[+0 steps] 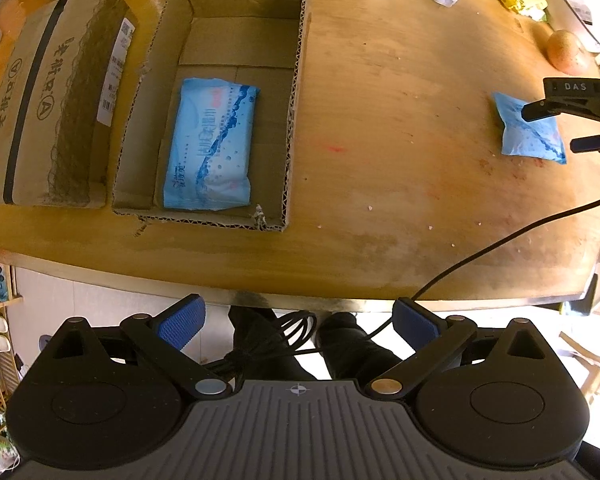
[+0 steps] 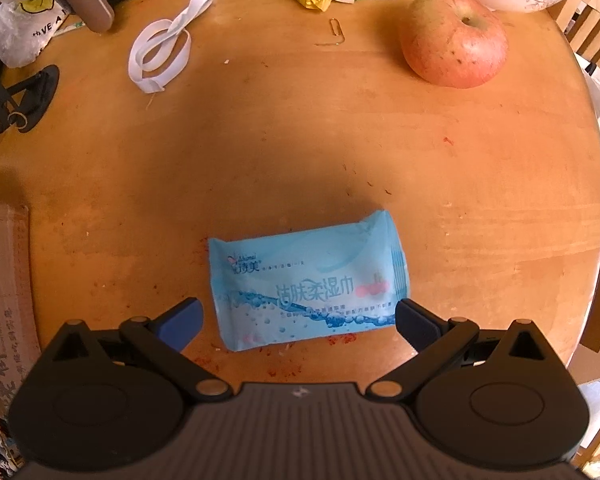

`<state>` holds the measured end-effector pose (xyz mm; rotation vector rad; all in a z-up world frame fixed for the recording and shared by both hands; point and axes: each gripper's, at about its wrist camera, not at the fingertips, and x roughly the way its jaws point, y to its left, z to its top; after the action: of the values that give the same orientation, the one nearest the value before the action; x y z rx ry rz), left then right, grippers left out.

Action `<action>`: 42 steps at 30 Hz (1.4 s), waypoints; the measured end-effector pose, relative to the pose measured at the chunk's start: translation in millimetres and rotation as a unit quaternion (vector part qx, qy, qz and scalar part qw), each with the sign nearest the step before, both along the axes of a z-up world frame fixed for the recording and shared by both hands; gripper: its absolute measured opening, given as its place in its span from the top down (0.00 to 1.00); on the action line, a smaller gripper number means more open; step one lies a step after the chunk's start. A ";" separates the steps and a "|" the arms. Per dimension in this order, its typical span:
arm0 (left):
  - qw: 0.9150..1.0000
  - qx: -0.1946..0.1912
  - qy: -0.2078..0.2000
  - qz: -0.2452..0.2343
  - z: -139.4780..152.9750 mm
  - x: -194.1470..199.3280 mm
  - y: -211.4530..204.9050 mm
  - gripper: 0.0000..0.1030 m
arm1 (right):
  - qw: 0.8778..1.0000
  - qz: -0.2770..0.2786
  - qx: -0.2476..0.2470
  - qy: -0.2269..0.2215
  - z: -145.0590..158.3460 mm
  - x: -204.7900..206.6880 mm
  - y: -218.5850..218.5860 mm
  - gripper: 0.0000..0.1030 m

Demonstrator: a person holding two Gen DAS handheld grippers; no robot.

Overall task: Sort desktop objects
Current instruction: 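Lower the open right gripper over the light-blue wipe packet, then close the right gripper on the wipe packet's end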

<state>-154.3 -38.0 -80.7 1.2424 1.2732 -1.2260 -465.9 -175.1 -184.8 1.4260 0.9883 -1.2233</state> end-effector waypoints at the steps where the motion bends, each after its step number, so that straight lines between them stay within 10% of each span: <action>1: 1.000 0.000 0.000 -0.001 -0.2 0.0 -0.5 0.00 | 1.000 0.004 -0.001 0.001 -0.2 0.4 -0.3 0.00; 11: 1.000 0.004 0.004 0.003 -4.0 2.7 -3.5 0.00 | 0.995 0.088 -0.053 -0.013 -2.9 -2.4 5.4 0.00; 19: 1.000 0.006 0.006 0.009 -4.6 4.8 -4.3 0.00 | 0.966 0.244 -0.079 0.012 -4.3 8.3 11.6 0.00; 42: 0.999 0.006 0.005 0.050 -3.8 17.3 3.1 0.00 | 0.799 0.588 -0.122 0.011 -10.8 32.5 28.1 0.00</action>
<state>-136.9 -34.9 -84.5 1.1680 1.3353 -1.1553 -433.4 -147.0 -195.6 0.3598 1.3404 -0.3743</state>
